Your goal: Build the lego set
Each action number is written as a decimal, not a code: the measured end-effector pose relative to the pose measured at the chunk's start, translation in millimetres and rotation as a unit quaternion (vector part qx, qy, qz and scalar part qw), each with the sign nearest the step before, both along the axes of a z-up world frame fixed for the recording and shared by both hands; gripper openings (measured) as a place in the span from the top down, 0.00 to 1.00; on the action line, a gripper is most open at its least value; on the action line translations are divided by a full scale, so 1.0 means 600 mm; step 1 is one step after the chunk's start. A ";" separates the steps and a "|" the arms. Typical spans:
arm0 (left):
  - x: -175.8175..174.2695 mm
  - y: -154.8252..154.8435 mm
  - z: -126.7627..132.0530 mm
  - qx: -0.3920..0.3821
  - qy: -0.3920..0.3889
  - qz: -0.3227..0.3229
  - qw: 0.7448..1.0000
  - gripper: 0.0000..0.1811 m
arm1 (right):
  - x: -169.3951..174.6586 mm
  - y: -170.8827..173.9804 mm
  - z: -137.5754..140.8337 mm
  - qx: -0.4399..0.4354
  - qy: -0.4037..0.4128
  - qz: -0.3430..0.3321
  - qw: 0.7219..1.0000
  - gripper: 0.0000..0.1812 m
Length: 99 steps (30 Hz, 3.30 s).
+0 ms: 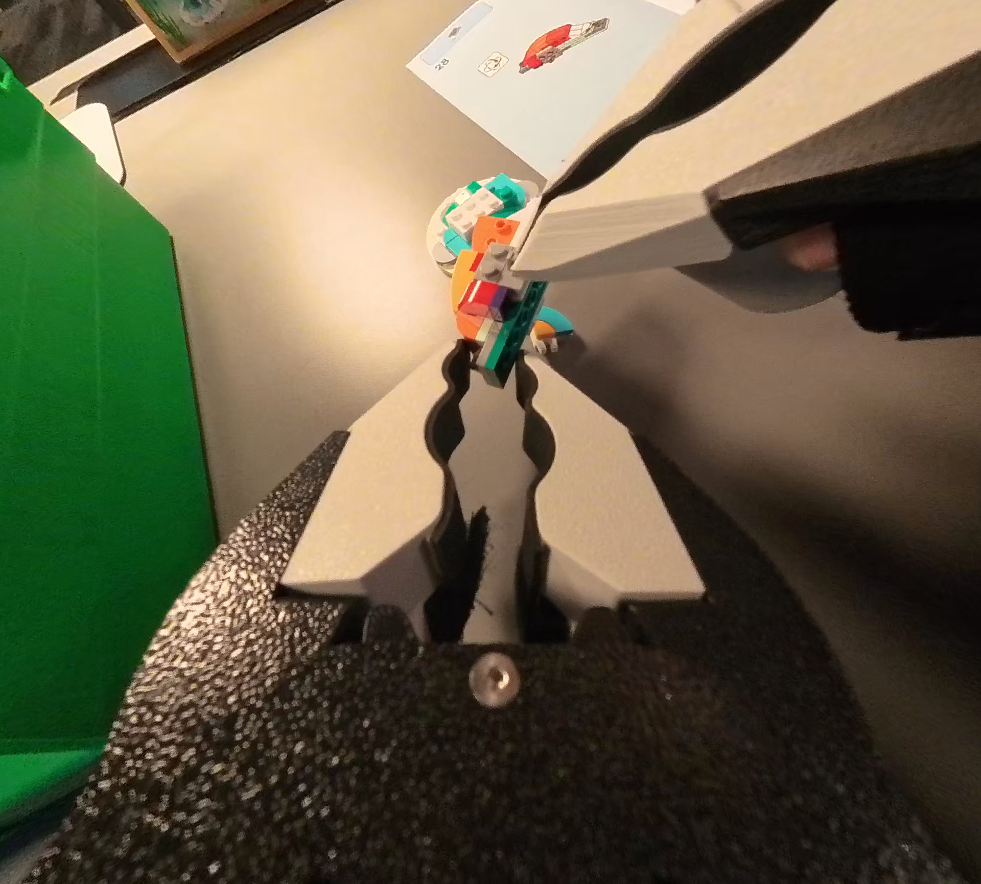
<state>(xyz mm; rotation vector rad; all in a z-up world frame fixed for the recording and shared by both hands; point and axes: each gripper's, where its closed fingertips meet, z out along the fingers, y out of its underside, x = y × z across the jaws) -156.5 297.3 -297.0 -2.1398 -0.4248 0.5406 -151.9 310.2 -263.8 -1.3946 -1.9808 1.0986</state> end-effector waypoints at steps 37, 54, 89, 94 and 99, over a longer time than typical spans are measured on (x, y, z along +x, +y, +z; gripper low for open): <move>0.018 0.009 0.036 0.041 -0.104 -0.051 0.992 0.92 | 0.006 -0.023 0.012 0.487 0.338 0.301 0.747 0.76; 0.029 0.015 0.050 0.073 -0.145 -0.068 0.984 0.92 | -0.007 -0.007 0.012 0.536 0.334 0.312 0.710 0.80; 0.047 0.018 0.017 0.023 -0.187 -0.075 0.979 0.93 | 0.005 -0.004 -0.022 0.570 0.285 0.375 0.673 0.79; 0.048 0.019 0.016 0.008 -0.183 -0.075 0.980 0.93 | 0.006 -0.001 -0.019 0.603 0.291 0.395 0.628 0.80; 0.050 0.022 0.011 -0.006 -0.185 -0.078 0.980 0.93 | 0.010 0.002 -0.020 0.635 0.285 0.429 0.575 0.80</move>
